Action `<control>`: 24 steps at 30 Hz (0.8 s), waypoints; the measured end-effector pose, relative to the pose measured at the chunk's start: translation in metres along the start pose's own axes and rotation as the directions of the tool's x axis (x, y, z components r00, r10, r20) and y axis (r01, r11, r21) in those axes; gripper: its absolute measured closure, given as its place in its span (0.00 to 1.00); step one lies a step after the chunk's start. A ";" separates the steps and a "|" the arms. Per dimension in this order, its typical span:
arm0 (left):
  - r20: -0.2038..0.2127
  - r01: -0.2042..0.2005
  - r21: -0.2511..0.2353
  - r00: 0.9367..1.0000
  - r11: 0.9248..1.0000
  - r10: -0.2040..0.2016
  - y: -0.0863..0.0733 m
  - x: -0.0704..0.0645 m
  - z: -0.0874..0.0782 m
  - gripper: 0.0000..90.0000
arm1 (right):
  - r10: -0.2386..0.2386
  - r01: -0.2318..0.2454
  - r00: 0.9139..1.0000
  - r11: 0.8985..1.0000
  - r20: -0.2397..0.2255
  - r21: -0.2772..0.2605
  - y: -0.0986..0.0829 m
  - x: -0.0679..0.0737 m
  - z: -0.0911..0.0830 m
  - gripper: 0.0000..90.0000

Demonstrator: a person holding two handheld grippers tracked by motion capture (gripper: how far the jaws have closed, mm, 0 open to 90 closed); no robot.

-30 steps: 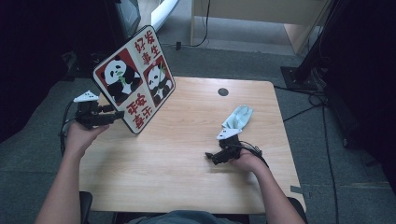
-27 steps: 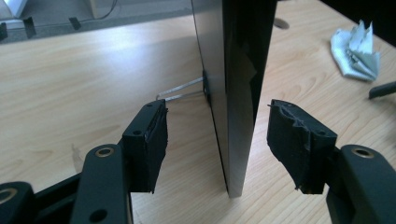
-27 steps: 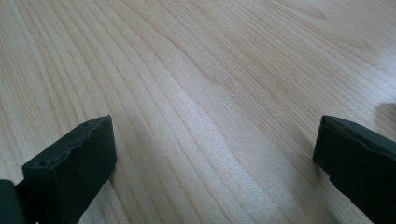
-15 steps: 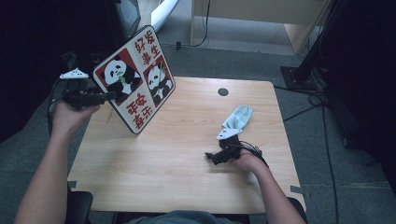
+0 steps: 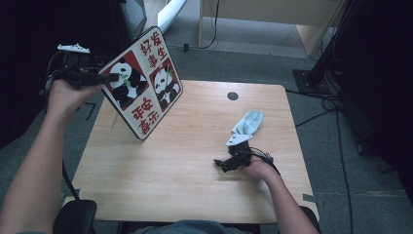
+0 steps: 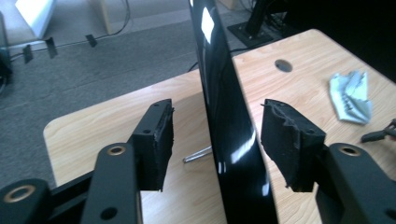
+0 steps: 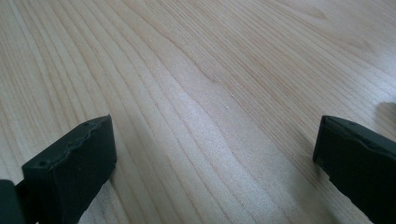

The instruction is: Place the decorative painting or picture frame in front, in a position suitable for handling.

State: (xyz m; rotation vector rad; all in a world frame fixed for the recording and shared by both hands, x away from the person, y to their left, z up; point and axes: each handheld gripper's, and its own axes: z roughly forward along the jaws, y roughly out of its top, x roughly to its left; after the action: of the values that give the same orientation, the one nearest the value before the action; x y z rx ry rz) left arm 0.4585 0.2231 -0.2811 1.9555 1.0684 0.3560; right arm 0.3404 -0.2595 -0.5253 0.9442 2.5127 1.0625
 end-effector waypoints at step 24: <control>-0.013 -0.013 0.139 1.000 0.990 0.015 0.058 0.011 0.028 0.70 | 0.004 -0.004 1.000 1.000 0.001 0.001 0.000 0.001 0.000 0.00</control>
State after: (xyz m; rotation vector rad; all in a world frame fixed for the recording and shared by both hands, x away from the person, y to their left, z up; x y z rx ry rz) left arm 0.5135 0.2011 -0.2530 2.0869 1.1146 0.3108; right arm 0.3398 -0.2592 -0.5252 0.9504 2.5123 1.0615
